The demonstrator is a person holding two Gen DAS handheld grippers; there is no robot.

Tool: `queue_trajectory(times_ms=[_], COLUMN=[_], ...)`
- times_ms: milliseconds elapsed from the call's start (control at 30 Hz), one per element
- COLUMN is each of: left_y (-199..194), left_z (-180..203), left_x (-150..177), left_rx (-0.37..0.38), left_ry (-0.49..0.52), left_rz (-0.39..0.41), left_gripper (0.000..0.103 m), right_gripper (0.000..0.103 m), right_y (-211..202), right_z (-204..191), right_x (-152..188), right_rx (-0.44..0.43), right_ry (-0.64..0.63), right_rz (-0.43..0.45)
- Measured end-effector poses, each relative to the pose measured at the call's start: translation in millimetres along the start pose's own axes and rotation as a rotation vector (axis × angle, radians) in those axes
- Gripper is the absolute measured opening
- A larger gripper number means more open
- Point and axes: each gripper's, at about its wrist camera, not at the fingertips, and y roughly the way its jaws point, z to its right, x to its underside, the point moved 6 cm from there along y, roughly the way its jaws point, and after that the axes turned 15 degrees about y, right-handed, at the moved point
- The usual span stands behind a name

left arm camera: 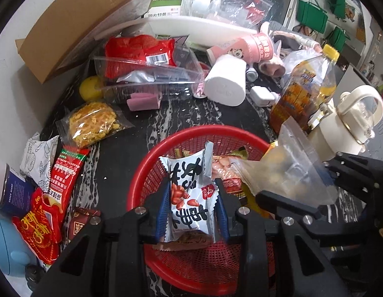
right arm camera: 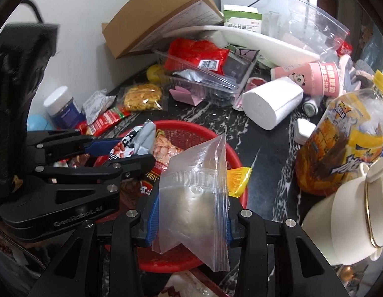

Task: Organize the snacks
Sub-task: 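Lower both packets into the basket and open both tools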

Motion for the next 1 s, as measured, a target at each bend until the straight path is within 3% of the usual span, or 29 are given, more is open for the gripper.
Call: queue_trajectory(times_ms=[233, 300, 500, 567, 633, 767, 1000], left_y=[3.7, 4.6, 2.7, 2.5, 1.6, -0.1, -3.8], left_z=[-4.4, -6.1, -4.1, -4.8, -6.5, -8.4, -5.3], left_x=[1.9, 2.2, 1.6, 1.9, 1.8, 1.9, 1.1], left_rx=[-0.012, -0.005, -0.007, -0.024, -0.045, -0.039, -0.011], left_ry=[-0.009, -0.017, -0.004, -0.005, -0.004, -0.019, -0.029], left_rz=[-0.036, -0.047, -0.058, -0.067, -0.072, -0.079, -0.067], left_gripper=[0.037, 0.038, 0.038, 0.044, 0.058, 0.059, 0.059], right_gripper=[0.042, 0.046, 0.047, 0.047, 0.047, 0.059, 0.061], right_y=[0.4, -0.6, -5.0, -4.4, -5.0, -10.0, -20.3], right_z=[-5.5, -5.7, -10.1, -9.9, -8.1, -3.5, 0.3], right_x=[4.3, 4.0, 5.4, 6.0, 5.1, 2.5, -0.9], right_rx=[0.023, 0.012, -0.022, -0.025, -0.013, 0.021, 0.005], right_ry=[-0.05, -0.043, -0.053, -0.05, -0.044, -0.039, -0.03], right_rz=[-0.006, -0.011, -0.009, -0.017, -0.015, 0.002, 0.026])
